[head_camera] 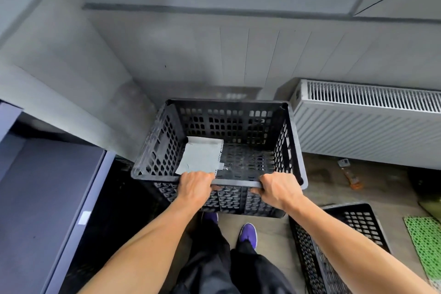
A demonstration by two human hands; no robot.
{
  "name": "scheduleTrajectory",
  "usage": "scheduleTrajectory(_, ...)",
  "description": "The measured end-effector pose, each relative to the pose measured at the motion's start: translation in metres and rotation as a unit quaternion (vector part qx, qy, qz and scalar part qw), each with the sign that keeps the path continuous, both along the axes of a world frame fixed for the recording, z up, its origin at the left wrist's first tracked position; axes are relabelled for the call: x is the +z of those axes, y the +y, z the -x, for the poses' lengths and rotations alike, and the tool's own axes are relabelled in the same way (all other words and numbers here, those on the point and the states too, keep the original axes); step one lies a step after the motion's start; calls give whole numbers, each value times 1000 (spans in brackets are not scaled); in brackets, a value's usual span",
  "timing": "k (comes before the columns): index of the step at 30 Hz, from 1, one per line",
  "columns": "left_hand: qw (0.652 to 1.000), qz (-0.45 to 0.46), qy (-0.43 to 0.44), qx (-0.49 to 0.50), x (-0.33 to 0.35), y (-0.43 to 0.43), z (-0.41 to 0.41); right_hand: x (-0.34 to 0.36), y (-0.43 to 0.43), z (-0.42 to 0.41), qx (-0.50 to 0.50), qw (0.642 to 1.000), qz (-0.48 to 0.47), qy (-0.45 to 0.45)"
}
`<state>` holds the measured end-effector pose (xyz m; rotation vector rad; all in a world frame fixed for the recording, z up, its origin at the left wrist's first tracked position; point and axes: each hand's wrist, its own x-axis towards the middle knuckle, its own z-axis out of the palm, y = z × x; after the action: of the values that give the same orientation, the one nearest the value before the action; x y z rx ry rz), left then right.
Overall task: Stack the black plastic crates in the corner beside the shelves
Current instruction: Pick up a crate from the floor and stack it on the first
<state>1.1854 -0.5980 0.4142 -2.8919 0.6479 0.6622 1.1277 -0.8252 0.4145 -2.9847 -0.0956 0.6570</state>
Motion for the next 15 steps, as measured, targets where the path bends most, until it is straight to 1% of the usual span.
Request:
scheduleTrajectory(7, 999, 30, 3, -22, -45, 10, -56, -31, 13, -42, -20, 1000, 20, 3)
scheduleTrajectory(15, 999, 30, 20, -33, -116, 16, -120, -89, 22, -99, -30, 999, 43, 7)
